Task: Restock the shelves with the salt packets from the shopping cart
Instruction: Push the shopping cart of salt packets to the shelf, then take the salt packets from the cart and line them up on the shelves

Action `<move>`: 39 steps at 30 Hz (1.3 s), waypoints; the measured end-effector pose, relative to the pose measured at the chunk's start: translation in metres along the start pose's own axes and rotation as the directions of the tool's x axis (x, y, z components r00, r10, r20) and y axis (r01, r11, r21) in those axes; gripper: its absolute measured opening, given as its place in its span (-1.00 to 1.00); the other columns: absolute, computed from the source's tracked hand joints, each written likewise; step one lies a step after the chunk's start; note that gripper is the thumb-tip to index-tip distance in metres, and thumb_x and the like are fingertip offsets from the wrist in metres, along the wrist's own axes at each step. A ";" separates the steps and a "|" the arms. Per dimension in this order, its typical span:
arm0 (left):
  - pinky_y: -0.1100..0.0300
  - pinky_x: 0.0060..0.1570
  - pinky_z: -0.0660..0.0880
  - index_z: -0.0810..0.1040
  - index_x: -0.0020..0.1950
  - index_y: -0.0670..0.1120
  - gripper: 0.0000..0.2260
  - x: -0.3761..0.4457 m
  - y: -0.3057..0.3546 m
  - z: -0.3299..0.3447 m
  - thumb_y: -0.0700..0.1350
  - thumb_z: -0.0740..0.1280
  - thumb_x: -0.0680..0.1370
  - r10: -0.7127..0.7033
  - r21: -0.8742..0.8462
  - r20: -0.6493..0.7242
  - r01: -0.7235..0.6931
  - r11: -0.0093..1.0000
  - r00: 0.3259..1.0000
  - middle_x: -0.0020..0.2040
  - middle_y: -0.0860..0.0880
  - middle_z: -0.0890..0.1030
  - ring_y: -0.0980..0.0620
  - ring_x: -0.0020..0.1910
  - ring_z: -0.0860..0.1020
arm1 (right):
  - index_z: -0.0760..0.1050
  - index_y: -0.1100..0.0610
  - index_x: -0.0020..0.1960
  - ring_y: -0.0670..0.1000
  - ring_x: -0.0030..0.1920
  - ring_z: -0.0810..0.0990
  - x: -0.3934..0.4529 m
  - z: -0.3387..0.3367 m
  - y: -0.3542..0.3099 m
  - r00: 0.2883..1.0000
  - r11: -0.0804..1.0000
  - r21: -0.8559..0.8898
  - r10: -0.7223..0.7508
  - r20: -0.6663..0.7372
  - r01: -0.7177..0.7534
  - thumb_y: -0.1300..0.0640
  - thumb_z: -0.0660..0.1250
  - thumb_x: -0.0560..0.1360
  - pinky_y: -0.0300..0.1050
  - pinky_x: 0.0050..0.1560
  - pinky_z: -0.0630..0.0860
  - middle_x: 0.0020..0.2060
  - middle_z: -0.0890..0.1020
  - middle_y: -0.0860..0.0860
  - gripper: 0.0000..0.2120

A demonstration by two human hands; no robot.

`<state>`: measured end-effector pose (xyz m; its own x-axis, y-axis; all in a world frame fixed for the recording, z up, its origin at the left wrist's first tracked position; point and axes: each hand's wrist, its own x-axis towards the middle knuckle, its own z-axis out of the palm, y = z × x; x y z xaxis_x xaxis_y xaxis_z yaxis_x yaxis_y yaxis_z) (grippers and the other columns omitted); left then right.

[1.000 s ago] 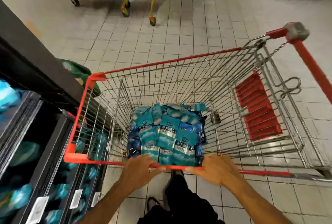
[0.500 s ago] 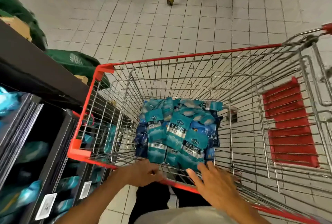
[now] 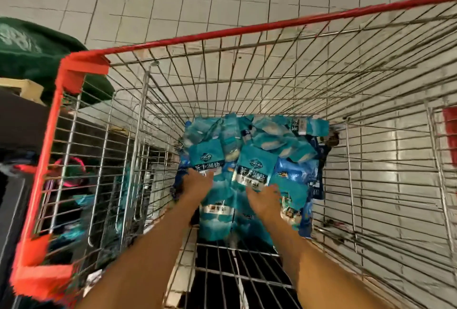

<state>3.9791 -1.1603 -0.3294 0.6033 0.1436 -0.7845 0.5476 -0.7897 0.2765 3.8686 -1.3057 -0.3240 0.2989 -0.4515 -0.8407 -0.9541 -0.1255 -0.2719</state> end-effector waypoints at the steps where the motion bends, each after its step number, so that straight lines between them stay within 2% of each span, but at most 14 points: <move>1: -0.06 0.19 0.51 0.45 0.32 -0.27 -0.50 0.011 -0.002 0.010 0.06 0.36 0.55 -0.004 -0.046 -0.002 0.004 0.999 1.000 0.27 -0.26 0.53 -0.25 0.21 0.52 | 0.39 0.37 0.31 0.20 0.18 0.54 0.010 0.009 -0.001 1.000 1.000 -0.005 0.010 -0.022 -0.010 -0.18 0.32 0.55 -0.09 0.13 0.42 0.24 0.47 0.23 -0.35; 3: 0.00 0.18 0.52 0.47 0.31 -0.25 -0.48 0.024 -0.007 0.024 0.07 0.42 0.51 -0.022 -0.115 -0.025 0.019 0.993 0.999 0.26 -0.25 0.56 -0.23 0.19 0.55 | 0.40 0.40 0.29 0.17 0.13 0.57 0.026 0.022 0.002 0.999 0.999 0.045 0.031 -0.031 -0.030 -0.25 0.30 0.53 0.01 0.25 0.45 0.15 0.55 0.20 -0.28; 6: 0.09 0.14 0.46 0.45 0.33 -0.27 -0.40 0.039 -0.017 0.037 0.11 0.47 0.47 -0.062 -0.092 -0.100 0.053 0.994 0.993 0.29 -0.24 0.54 -0.21 0.26 0.52 | 0.35 0.42 0.25 0.24 0.19 0.56 0.043 0.036 0.005 0.985 0.990 0.102 0.107 -0.136 -0.094 -0.30 0.42 0.42 0.18 0.29 0.45 0.22 0.56 0.22 -0.18; 9: 0.04 0.16 0.52 0.49 0.32 -0.27 -0.33 0.054 -0.026 0.041 0.10 0.57 0.37 -0.123 -0.178 -0.080 0.107 0.978 0.989 0.26 -0.22 0.57 -0.19 0.22 0.56 | 0.47 0.36 0.00 0.20 -0.01 0.65 0.054 0.042 0.005 0.976 0.974 0.187 0.155 -0.155 -0.125 -0.26 0.57 0.27 0.15 0.06 0.59 0.02 0.66 0.22 -0.29; 13: -0.02 -0.01 0.63 0.61 0.08 -0.19 -0.51 0.059 -0.029 0.043 -0.06 0.66 0.25 -0.163 -0.383 -0.045 0.134 0.914 0.986 0.03 -0.14 0.68 -0.10 -0.07 0.66 | 0.45 0.22 0.22 -0.06 -0.29 0.48 0.052 0.049 0.007 0.979 0.874 0.475 0.175 -0.109 -0.103 0.00 0.63 0.26 -0.15 -0.27 0.48 -0.18 0.54 0.00 -0.34; 16: 0.12 -0.09 0.55 0.54 0.06 -0.12 -0.56 0.050 -0.026 0.045 -0.11 0.64 0.29 -0.086 -0.406 -0.071 0.049 0.913 0.994 0.01 -0.08 0.66 -0.03 -0.14 0.61 | 0.38 0.17 0.34 0.10 -0.01 0.61 0.045 0.051 0.007 0.986 0.822 0.564 0.146 -0.085 -0.073 0.04 0.61 0.21 0.04 0.04 0.60 0.16 0.58 0.15 -0.22; 18: 0.10 -0.01 0.52 0.49 0.14 -0.12 -0.55 0.044 -0.026 0.042 -0.09 0.59 0.35 -0.028 -0.362 -0.054 0.007 0.932 0.998 0.07 -0.08 0.62 -0.06 -0.03 0.58 | 0.22 0.16 0.52 0.19 0.27 0.53 0.038 0.045 0.007 0.990 0.823 0.565 0.118 -0.076 -0.054 0.09 0.60 0.29 0.16 0.32 0.48 0.40 0.45 0.18 -0.08; 23: 0.07 0.00 0.54 0.44 0.23 -0.09 -0.53 0.010 -0.016 0.009 -0.08 0.54 0.41 0.070 -0.388 -0.012 -0.069 0.919 0.997 0.11 -0.08 0.61 -0.04 -0.05 0.59 | 0.17 0.23 0.54 0.22 0.34 0.48 0.008 0.000 0.006 0.998 0.818 0.576 0.042 -0.048 -0.007 0.17 0.59 0.36 0.21 0.30 0.48 0.46 0.38 0.19 -0.11; 26: 0.04 0.11 0.55 0.36 0.41 -0.11 -0.36 -0.035 0.002 -0.027 -0.05 0.56 0.41 0.153 -0.458 0.014 -0.129 0.879 0.988 0.20 -0.07 0.58 -0.08 0.12 0.58 | 0.40 0.16 0.41 0.11 0.20 0.61 -0.030 -0.047 -0.008 0.994 0.817 0.571 -0.112 0.013 0.085 0.11 0.60 0.35 0.14 0.15 0.58 0.30 0.56 0.10 -0.30; 29: 0.08 0.16 0.50 0.32 0.47 -0.07 -0.30 -0.091 0.017 -0.068 -0.06 0.56 0.42 0.264 -0.551 -0.034 -0.238 0.800 0.964 0.30 -0.03 0.52 -0.06 0.22 0.52 | 0.11 0.11 0.58 0.13 0.45 0.36 -0.076 -0.088 -0.033 0.965 0.782 0.605 -0.249 0.082 0.150 0.04 0.59 0.33 0.12 0.39 0.37 0.53 0.27 0.06 -0.02; 32: 0.24 0.25 0.39 0.29 0.49 -0.08 -0.30 -0.148 0.026 -0.111 -0.13 0.54 0.43 0.327 -0.608 -0.121 -0.331 0.722 0.937 0.24 0.07 0.45 -0.09 0.42 0.37 | 0.04 0.01 0.61 0.08 0.39 0.40 -0.133 -0.119 -0.064 0.930 0.705 0.667 -0.365 0.048 0.243 -0.15 0.54 0.23 -0.01 0.29 0.45 0.58 0.17 0.01 0.10; 35: 0.14 0.29 0.41 0.35 0.44 -0.06 -0.33 -0.208 0.025 -0.153 -0.07 0.56 0.41 0.351 -0.665 -0.231 -0.410 0.624 0.908 0.29 0.06 0.45 0.00 0.41 0.36 | 0.06 -0.04 0.60 0.05 0.54 0.17 -0.187 -0.139 -0.084 0.872 0.635 0.692 -0.489 0.016 0.343 -0.30 0.56 0.09 0.13 0.43 0.20 0.58 0.13 -0.06 0.22; 37: 0.13 0.17 0.47 0.45 0.37 -0.08 -0.41 -0.248 0.020 -0.181 -0.08 0.57 0.40 0.368 -0.661 -0.343 -0.500 0.559 0.864 0.26 0.03 0.53 0.04 0.25 0.48 | 0.24 0.01 0.54 0.05 0.50 0.27 -0.217 -0.145 -0.094 0.822 0.582 0.703 -0.569 -0.006 0.408 -0.31 0.63 0.01 0.09 0.42 0.24 0.53 0.25 -0.03 0.21; 39: 0.27 -0.08 0.54 0.55 0.19 -0.09 -0.61 -0.285 0.012 -0.209 -0.20 0.55 0.41 0.378 -0.639 -0.463 -0.598 0.484 0.802 0.06 0.02 0.69 0.08 0.00 0.64 | 0.46 0.02 0.40 0.11 0.32 0.54 -0.242 -0.146 -0.108 0.753 0.544 0.722 -0.657 0.050 0.427 -0.34 0.64 -0.01 0.13 0.27 0.50 0.38 0.52 0.07 0.06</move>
<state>3.9349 -1.0858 0.0131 0.9591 0.0933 -0.2671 0.2751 -0.0866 0.9575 3.8972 -1.3118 -0.0231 0.8523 -0.2130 -0.4778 -0.3794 0.3771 -0.8449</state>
